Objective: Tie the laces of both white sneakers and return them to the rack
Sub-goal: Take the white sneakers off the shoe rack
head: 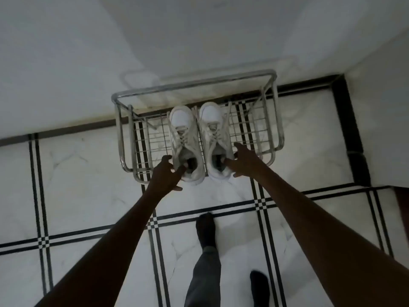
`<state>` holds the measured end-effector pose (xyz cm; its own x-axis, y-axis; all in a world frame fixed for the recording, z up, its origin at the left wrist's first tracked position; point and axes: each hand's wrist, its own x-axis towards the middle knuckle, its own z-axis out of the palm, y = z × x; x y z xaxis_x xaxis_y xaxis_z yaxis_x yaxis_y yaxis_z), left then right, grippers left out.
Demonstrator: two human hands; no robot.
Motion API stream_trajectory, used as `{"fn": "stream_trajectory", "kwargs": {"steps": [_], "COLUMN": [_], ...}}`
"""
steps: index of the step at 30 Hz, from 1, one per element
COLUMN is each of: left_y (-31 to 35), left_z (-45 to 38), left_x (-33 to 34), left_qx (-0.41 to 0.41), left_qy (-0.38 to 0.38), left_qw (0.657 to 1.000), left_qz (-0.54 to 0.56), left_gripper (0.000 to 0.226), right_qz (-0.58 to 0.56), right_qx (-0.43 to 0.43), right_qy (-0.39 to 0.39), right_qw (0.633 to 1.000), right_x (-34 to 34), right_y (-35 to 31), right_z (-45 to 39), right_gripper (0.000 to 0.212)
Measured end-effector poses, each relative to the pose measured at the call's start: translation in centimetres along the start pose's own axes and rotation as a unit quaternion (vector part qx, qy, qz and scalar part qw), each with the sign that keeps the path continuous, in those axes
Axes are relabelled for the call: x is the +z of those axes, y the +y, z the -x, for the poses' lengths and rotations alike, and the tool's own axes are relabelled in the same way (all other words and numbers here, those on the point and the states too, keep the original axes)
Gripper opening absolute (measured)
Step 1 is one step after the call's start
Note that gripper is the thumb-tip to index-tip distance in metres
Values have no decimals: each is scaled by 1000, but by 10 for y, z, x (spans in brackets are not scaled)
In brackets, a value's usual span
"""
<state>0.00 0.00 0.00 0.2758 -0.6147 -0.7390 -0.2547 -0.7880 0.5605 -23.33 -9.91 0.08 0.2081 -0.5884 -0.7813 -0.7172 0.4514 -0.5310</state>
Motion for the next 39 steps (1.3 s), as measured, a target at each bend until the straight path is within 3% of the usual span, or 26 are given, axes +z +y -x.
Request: {"fn": "stream_trajectory", "kwargs": {"steps": [3,6,12,16,22,25,32,39], "left_y": [-9,-13,-15,-35,-78,-110,-193,-289], "left_z": [-18,-23,2,42,116,153,215,202], "left_x": [8,14,19,31,62,83,151,209], "left_qx": [12,40,97,148,198,180,117,31], "left_qy": [27,48,100,139,176,185,180,113], "left_qw": [999,998,989,977,964,966,976,993], "left_qz": [21,0,-45,-70,-34,-31,-31,2], "left_gripper": [52,50,40,47,56,57,46,37], "right_qz": [31,29,0,26,16,20,53,118], "right_qx": [-50,-48,-62,-120,-209,-218,-150,-123], "right_qy": [24,45,57,120,187,177,108,89], "right_qw": [998,997,996,985,960,959,981,981], "right_x": [8,12,25,38,68,84,122,179], "right_y": [5,12,18,39,88,126,217,315], "right_z": [-18,-25,-12,24,99,131,184,150], "right_gripper": [66,61,31,47,46,43,52,56]}}
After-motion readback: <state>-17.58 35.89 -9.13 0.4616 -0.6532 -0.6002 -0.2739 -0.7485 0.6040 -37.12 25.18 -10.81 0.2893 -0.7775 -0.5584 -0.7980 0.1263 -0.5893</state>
